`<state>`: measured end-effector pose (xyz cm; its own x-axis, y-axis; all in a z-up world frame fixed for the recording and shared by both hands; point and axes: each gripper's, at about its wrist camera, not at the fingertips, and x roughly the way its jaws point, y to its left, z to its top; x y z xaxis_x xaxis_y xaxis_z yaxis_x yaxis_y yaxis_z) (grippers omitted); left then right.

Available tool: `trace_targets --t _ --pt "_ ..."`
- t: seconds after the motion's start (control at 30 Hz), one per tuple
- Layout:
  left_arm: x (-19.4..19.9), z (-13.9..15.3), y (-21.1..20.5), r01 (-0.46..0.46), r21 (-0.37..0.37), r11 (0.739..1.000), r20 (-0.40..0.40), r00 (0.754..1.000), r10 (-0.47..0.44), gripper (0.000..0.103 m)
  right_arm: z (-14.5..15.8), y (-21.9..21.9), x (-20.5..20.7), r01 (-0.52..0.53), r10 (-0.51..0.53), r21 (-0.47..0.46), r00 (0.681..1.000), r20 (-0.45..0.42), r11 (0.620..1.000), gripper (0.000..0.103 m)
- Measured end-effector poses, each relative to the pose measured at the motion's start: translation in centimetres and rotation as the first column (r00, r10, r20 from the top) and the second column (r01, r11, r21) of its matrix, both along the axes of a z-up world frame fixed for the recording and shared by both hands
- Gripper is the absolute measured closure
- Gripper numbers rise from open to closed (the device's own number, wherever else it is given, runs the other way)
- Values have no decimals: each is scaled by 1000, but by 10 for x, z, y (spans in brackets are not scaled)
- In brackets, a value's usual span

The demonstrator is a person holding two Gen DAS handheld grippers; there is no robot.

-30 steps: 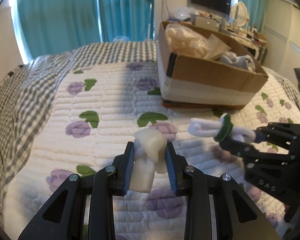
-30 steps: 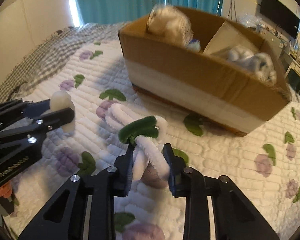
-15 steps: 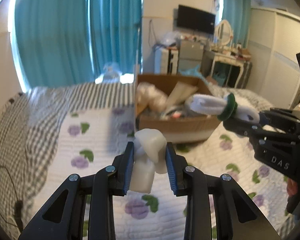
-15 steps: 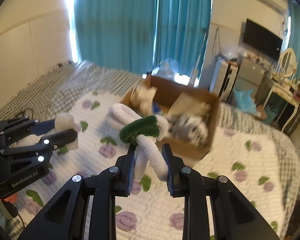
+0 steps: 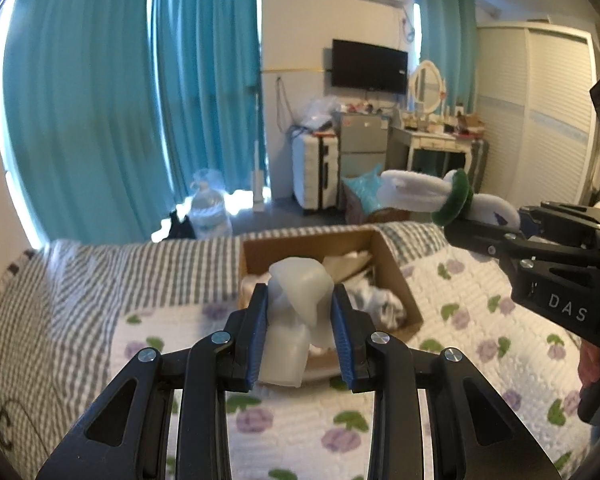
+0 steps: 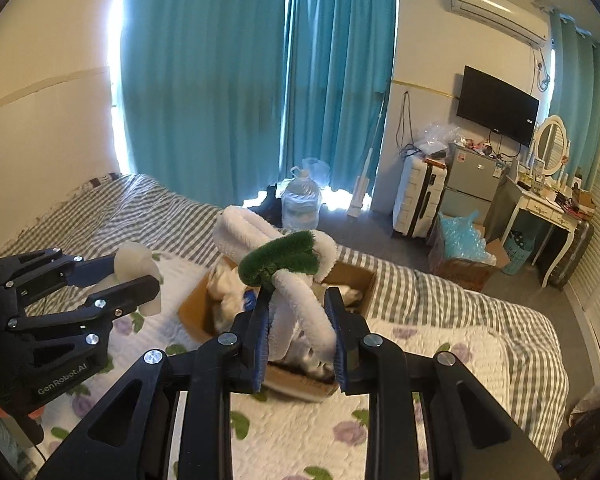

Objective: Organize soft objects
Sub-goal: 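Carry the cloth and fuzzy toy over the box and release both inside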

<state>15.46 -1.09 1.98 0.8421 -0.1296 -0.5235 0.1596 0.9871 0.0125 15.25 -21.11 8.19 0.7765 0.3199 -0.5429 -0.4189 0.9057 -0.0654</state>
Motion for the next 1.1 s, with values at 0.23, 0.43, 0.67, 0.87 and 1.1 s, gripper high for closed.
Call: trace_targets --t 0.23,0.43,0.67,0.87,1.1 --pt "51 -9 -16 11 23 1000 -16 1000 -10 73 -13 6 52 1 -2 -10 1000 -25 1000 78" --pt "95 -37 -17 8 24 1000 -70 997 -7 73 -45 14 97 -3 1 -24 997 -82 1000 77" --pt "127 -64 -13 4 22 1000 -126 992 -1 71 -84 14 138 3 -6 -22 988 -153 1000 76" --pt "137 -77 -19 27 32 999 -119 993 -23 62 -104 13 157 17 -13 23 984 -178 1000 54" --pt "135 -79 -28 1 51 999 -84 996 4 27 -97 8 155 59 -54 32 988 -142 998 34"
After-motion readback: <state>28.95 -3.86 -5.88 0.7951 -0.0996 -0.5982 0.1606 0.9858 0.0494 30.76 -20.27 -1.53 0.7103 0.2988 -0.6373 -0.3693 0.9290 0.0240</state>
